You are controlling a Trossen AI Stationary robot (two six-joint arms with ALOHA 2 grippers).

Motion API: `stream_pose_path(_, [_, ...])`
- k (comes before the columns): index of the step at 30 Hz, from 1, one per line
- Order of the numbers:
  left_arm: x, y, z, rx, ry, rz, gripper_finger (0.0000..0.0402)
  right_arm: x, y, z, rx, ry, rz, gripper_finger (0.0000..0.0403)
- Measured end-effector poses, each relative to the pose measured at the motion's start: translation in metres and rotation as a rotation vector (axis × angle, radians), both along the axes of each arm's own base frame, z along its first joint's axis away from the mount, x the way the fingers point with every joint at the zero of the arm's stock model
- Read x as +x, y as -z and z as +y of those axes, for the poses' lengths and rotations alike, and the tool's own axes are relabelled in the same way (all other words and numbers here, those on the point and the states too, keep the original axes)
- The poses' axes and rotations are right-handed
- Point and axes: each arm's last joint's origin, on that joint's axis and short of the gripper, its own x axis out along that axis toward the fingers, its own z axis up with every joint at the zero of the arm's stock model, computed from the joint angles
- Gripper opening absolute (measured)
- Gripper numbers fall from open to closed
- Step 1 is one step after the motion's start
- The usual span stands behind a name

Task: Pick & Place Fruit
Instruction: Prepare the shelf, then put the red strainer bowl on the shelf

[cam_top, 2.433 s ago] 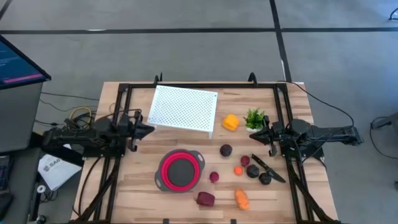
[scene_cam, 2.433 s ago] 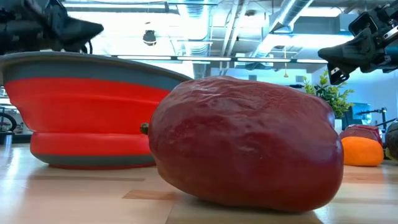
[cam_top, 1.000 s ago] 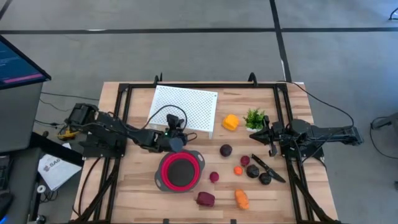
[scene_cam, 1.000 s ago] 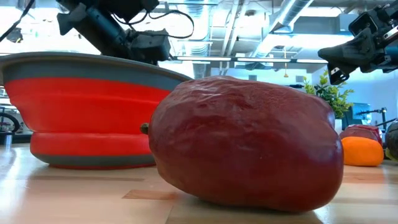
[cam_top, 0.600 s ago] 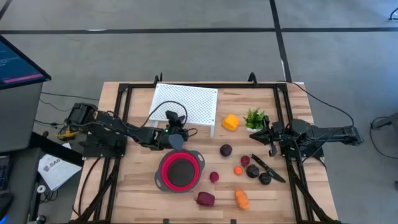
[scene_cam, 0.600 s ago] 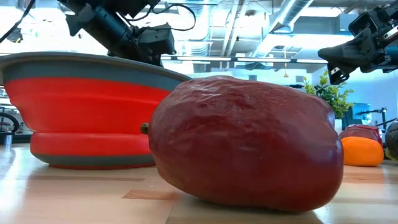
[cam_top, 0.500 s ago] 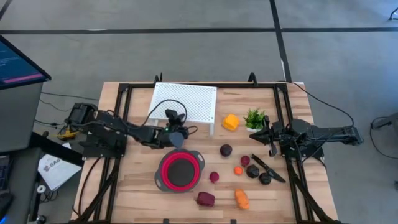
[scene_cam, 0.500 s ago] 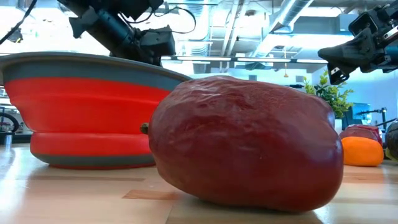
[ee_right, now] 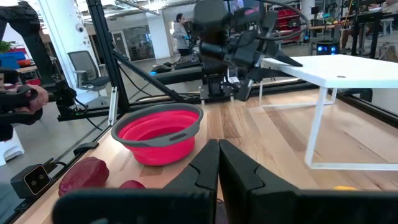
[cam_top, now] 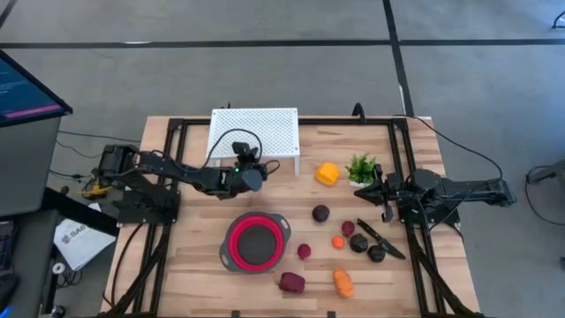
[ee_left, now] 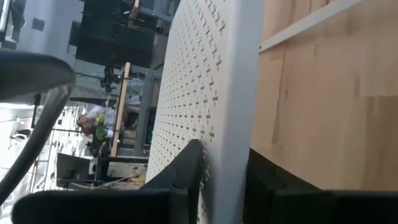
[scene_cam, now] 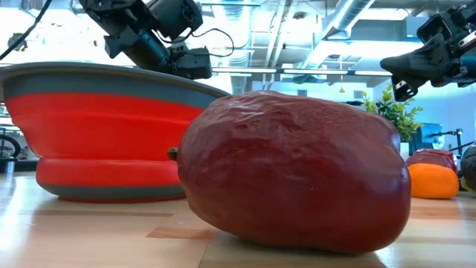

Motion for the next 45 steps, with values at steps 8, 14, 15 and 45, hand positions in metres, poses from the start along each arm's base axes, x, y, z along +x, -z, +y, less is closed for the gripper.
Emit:
stream_pose_path(8, [-0.004,0.007,0.021,0.026,0.04,0.005,0.0065,0.0,0.0,0.0,0.0,0.0,0.0,0.0006])
stream_pose_path(14, [-0.009,0.013,0.024,0.023,0.061,-0.035,0.0075,0.0,0.0,0.0,0.0,0.0,0.0,0.0006])
stream_pose_path(15, [-0.008,0.013,0.024,0.021,0.063,-0.042,0.008,0.0,0.0,0.0,0.0,0.0,0.0,0.0006])
stream_pose_path(45, [-0.029,-0.033,0.009,-0.318,0.345,-0.312,0.0286,0.0,0.0,0.0,0.0,0.0,0.0,0.0006])
